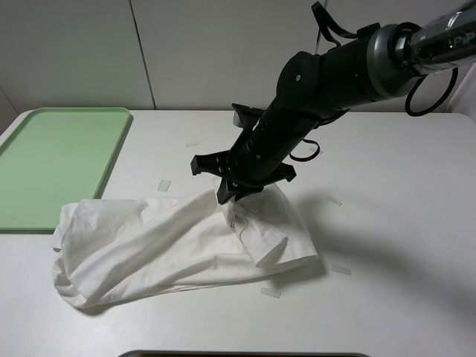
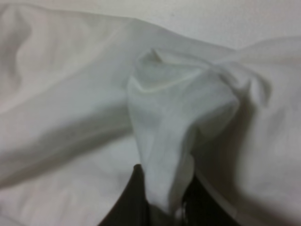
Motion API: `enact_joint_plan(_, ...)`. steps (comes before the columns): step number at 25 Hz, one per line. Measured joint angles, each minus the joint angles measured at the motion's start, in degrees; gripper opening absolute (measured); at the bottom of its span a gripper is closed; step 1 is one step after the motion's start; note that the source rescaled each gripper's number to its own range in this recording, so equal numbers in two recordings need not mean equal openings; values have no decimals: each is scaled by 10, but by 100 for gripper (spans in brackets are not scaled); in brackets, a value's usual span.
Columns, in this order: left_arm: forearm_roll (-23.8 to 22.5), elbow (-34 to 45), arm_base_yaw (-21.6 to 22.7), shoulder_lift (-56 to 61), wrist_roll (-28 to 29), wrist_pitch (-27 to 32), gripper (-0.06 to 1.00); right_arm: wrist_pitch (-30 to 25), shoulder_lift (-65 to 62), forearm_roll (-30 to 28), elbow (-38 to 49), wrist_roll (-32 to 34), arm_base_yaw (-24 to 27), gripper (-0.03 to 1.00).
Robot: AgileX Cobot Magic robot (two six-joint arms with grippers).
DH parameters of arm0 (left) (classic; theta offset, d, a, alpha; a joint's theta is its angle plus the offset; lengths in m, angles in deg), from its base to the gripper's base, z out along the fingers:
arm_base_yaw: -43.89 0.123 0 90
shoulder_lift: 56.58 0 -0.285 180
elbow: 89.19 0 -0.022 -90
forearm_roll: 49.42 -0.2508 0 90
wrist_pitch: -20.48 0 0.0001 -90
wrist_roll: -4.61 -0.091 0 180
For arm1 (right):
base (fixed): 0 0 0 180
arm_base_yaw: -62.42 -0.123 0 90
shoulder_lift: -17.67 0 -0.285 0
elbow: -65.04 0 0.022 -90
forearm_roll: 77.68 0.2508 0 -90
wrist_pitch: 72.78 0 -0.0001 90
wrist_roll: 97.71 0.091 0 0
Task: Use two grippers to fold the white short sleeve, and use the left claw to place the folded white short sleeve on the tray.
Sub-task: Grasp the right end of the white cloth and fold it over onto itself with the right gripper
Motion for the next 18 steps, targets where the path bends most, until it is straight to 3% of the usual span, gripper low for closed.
enact_joint_plan(6, -4, 0, 0, 0, 0, 0, 100, 1, 0, 0, 0, -14, -1, 9)
enact_joint_plan(9, -19, 0, 0, 0, 0, 0, 100, 2, 0, 8, 0, -57, -5, 11)
enact_joint_plan(10, -24, 0, 0, 0, 0, 0, 100, 2, 0, 13, 0, -74, -6, 15)
enact_joint_plan(12, -36, 0, 0, 0, 0, 0, 100, 2, -2, 24, 0, -109, -7, 34)
enact_joint_plan(14, -42, 0, 0, 0, 0, 0, 100, 3, -6, 39, 0, -161, -7, 65)
enact_joint_plan(15, -43, 0, 0, 0, 0, 0, 100, 3, -9, 52, 0, -193, -7, 75)
enact_joint_plan(16, -43, 0, 0, 0, 0, 0, 100, -2, -11, 66, 0, -221, -7, 79)
enact_joint_plan(18, -43, 0, 0, 0, 0, 0, 100, -31, -15, 120, 0, -295, -7, 75)
